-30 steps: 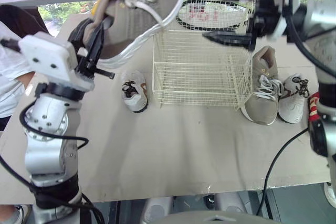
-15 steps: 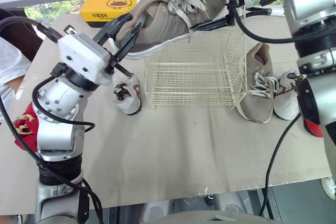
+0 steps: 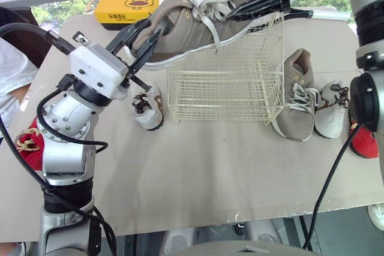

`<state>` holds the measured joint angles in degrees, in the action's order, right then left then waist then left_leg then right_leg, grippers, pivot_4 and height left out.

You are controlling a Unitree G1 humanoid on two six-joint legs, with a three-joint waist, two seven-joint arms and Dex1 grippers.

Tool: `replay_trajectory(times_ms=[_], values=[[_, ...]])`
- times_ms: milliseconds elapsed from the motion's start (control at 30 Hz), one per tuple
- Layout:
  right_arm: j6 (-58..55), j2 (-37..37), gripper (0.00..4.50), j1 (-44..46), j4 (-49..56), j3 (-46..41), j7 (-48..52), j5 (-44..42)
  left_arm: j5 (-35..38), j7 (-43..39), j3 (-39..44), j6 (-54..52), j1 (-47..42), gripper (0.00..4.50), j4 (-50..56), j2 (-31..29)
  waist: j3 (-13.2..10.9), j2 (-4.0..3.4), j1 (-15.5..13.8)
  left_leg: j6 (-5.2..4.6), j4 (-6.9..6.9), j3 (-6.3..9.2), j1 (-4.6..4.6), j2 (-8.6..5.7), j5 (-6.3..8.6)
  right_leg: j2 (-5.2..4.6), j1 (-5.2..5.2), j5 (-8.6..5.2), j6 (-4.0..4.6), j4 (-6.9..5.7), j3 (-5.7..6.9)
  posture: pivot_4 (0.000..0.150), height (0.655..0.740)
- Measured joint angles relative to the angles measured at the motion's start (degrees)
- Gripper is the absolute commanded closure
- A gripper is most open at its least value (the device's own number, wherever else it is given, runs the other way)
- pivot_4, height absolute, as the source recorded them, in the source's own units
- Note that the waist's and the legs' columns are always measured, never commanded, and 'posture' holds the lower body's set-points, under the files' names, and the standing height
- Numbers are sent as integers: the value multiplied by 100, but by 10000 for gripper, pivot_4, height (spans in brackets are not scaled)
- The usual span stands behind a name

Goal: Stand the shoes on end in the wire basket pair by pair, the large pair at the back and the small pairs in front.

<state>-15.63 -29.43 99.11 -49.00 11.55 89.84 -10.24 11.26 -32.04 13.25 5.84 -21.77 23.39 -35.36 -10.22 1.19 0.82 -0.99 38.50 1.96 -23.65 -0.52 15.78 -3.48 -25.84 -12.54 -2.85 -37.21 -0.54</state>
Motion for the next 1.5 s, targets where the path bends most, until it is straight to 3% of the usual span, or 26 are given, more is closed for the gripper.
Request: replay_trajectory(times_ms=[333, 433, 700, 800, 833, 933, 1033, 1100, 1167, 1267, 1500], values=[[1438, 606, 0, -108, -403, 322, -513, 867, -203, -190, -375, 160, -157, 40685, 38, -18, 0, 0, 9, 4, 26, 0, -2, -7, -3, 20, -7, 0, 0, -46, -1, 1500, 7400], [1649, 668, 8353, -136, -521, 358, -512, 1021, -304, -277, -441, 240, -156, 40686, 39, -94, 0, 0, 8, 4, 34, 1, -5, -7, -3, 22, -10, 0, 0, -52, -1, 1500, 7400], [2010, 677, 44114, -197, -569, 421, -407, 1264, -437, -340, -401, 493, -105, 40687, 37, -199, 0, 0, 18, 5, 39, 1, -1, -5, -3, 26, -10, 0, 0, -59, -4, 1500, 7400], [2010, 668, 45000, -301, -498, 404, -378, 1256, -439, -388, -401, 541, -103, 40688, 0, -233, 0, -1, 15, 5, 47, 0, -2, -5, -3, 26, -10, 0, 0, -64, -4, 1500, 7400], [2002, 666, 45000, -339, -471, 386, -375, 1253, -436, -400, -402, 557, -104, 35688, -10, -236, 0, 0, 15, 5, 50, 0, -2, -5, -3, 26, -10, 0, 0, -65, -4, 1500, 7400], [1870, 680, 45000, -424, -417, 338, -500, 1222, 527, -237, -260, -241, -178, 22000, 72, -28, 1, -1, 14, 4, 63, 3, -5, 0, -3, 25, -9, 0, 0, -75, -5, 1500, 7400], [1259, 660, 45000, -488, -378, 57, -884, 1080, 2745, 498, 409, -1860, -150, 7738, 326, 131, 1, 0, 13, 4, 69, 11, -5, 3, -3, 1, -9, 0, 0, -79, -15, 1500, 7400], [759, 614, 45000, -588, -295, -190, -1132, 923, 4008, 1057, 878, -2619, 168, 966, 409, 175, 1, 0, 12, 4, 69, 12, -4, 1, -3, -2, -8, 0, 0, -79, -19, 1500, 7400], [58, 528, 45000, -780, 48, -493, -1484, 715, 5247, 1585, 1099, -3317, 754, 966, 424, 246, 1, 0, 6, 4, 69, 13, -7, -2, -3, -6, -8, 0, 0, -77, -20, 1500, 7400], [-960, 521, 45000, -1206, 927, -857, -2022, 369, 6312, 2104, 971, -3938, 1247, 966, 516, 323, 2, 1, -17, 4, 72, 21, -13, -7, -3, -9, -7, 0, 0, -74, -16, 1500, 7400], [-3223, 1056, 45000, -2414, 3755, -1270, -3178, -754, 6880, 2660, 43, -4299, 582, 966, 892, 632, 3, 0, 4, 4, 77, 17, -6, -17, -4, 8, -5, 0, 0, -85, -13, 1500, 7400]])
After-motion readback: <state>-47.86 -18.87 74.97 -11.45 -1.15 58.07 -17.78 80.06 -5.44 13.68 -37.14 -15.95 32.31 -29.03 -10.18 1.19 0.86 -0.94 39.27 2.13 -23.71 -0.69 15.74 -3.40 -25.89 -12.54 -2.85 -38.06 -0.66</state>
